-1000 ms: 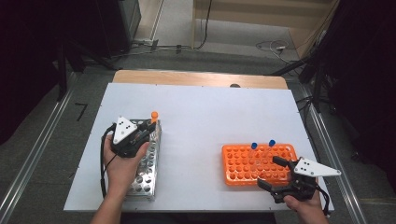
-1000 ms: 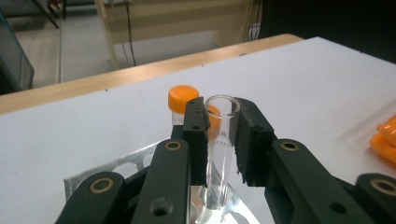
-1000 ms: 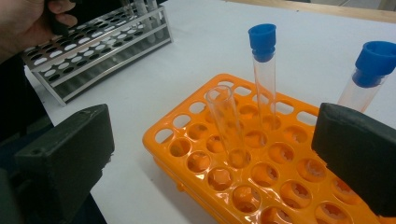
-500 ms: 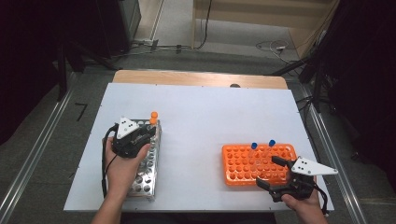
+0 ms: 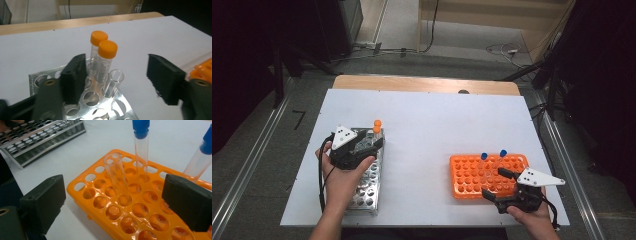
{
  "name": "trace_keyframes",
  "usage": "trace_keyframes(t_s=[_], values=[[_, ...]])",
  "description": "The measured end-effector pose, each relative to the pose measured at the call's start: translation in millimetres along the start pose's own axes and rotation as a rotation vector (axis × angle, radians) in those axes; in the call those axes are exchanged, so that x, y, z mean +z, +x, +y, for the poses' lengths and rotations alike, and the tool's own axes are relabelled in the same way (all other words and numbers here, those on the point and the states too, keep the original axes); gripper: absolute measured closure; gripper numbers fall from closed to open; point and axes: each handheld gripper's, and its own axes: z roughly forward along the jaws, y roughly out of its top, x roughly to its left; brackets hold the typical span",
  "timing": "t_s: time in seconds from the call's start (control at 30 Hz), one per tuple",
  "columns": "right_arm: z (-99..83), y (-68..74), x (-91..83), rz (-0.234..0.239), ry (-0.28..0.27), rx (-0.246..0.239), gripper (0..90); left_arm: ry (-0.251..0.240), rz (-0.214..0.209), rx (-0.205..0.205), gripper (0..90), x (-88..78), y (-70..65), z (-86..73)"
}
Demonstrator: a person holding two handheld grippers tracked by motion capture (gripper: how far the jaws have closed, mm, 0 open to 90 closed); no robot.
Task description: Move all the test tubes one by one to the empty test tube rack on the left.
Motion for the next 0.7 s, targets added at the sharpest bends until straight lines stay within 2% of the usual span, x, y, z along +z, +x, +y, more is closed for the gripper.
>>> trace_keyframes(t_s=[0.17, 0.27, 0.43, 0.53, 0.7], values=[[-3.7, -3.7, 5.0, -0.013, 0.016, 0.002, 13.0, -0.028, -0.06, -0.007, 10.0, -6.7, -5.4, 0.1], [-4.7, -5.1, 6.4, -0.01, 0.009, 0.001, 20.9, -0.036, -0.099, -0.011, 3.4, -9.9, -10.5, -0.3], [-6.2, -3.6, 11.3, -0.003, 0.021, -0.013, 34.5, -0.036, -0.175, 0.012, 0.0, -14.6, -19.0, -1.5], [-6.5, -2.3, 14.9, -0.022, 0.027, -0.01, 41.2, -0.045, -0.202, 0.02, 0.0, -17.0, -23.7, -1.8], [-7.4, -2.3, 18.5, -0.026, 0.035, -0.015, 50.0, -0.046, -0.234, 0.031, 0.0, -17.2, -31.9, -3.0]])
